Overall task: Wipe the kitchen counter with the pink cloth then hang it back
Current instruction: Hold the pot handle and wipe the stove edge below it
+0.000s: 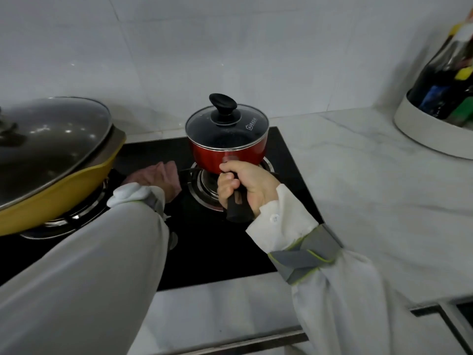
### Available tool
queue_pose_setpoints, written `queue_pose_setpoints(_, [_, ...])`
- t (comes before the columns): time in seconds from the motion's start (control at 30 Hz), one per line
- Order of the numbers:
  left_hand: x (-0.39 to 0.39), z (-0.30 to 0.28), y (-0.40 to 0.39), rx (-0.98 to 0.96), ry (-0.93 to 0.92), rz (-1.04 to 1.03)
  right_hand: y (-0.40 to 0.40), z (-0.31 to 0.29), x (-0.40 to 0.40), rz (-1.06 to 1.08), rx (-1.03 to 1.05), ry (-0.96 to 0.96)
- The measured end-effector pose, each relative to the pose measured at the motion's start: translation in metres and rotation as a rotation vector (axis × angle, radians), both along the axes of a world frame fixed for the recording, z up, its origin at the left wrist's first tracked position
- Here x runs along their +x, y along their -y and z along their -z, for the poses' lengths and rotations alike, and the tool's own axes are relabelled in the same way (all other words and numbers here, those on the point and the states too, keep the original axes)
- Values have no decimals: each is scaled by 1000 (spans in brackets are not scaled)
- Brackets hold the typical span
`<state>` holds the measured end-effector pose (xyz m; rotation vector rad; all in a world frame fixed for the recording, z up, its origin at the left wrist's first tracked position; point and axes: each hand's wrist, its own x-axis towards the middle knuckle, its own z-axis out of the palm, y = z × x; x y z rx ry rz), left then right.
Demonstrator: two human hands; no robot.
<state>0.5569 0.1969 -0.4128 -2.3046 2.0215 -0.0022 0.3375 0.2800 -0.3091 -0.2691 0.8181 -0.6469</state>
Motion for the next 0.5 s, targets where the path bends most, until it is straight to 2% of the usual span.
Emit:
queue_pose_setpoints(0.2, [-11, 4, -31, -39, 33, -43, -13, 1, 10, 47, -18, -9])
queue_pose_setpoints(0.3, [-28, 1, -45, 40, -29, -99, -19, 3, 10, 47, -16, -10])
queue_pose_setpoints(0.37, [-38, -2, -54, -9, -83, -176, -23, 4, 9, 44, -2, -8])
queue_pose_setpoints(0.5, [-45, -3, -66, -8, -89, -160, -28, 11, 4, 12, 4, -15])
